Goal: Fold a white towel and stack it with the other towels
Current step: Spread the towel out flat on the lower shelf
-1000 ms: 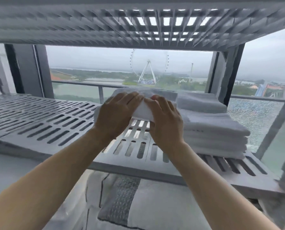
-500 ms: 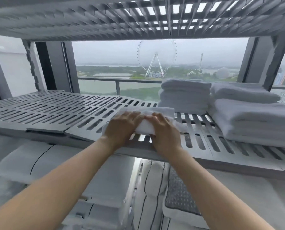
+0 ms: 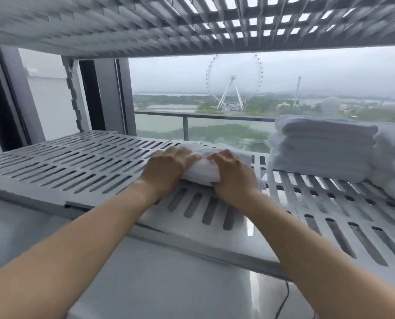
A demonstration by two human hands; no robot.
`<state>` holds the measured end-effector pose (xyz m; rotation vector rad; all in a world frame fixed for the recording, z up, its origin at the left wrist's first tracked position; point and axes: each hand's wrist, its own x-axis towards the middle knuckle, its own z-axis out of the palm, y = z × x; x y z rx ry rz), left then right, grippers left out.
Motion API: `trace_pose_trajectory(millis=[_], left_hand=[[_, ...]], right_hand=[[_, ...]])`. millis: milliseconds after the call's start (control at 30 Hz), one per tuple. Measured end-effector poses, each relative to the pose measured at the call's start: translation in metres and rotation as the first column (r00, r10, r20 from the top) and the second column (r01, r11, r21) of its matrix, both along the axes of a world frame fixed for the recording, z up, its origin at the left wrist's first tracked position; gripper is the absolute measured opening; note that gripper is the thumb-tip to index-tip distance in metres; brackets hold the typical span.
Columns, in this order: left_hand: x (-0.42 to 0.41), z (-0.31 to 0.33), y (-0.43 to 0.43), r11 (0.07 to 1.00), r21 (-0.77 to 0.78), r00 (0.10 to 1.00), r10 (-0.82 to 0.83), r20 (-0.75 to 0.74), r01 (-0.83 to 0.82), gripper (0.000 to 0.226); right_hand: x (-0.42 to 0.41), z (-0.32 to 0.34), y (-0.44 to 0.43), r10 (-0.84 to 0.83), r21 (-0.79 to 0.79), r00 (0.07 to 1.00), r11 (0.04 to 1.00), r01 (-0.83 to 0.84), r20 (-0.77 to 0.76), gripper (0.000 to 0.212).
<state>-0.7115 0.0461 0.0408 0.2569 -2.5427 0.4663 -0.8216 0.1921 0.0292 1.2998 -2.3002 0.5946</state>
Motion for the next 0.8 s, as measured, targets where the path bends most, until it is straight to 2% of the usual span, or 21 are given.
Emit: trace_pose_trajectory(millis=[133, 400, 733, 800], left_hand=[[-0.003, 0.01, -0.046, 0.999, 0.038, 1.0, 0.001, -0.01, -0.001, 0.063], [0.008, 0.012, -0.149, 0.997, 0.075, 0.999, 0.013, -0.041, -0.01, 0.063], [0.023, 0.008, -0.292, 0.997, 0.079, 0.996, -0.011, 0.086, 0.004, 0.072], [0.02, 0.005, -0.312, 0.987, 0.158, 0.99, -0.013, 0.142, -0.01, 0.076]], right_hand=[[-0.011, 0.016, -0.051, 0.032, 0.049, 0.999, 0.998, -0.031, -0.003, 0.055], [-0.003, 0.021, -0.159, 0.062, 0.047, 0.997, 0.997, -0.06, -0.044, 0.053], [0.025, 0.017, -0.292, -0.024, 0.093, 0.997, 0.995, 0.031, -0.076, 0.052], [0.029, 0.014, -0.31, -0.036, 0.124, 0.994, 0.991, 0.049, -0.102, 0.05]])
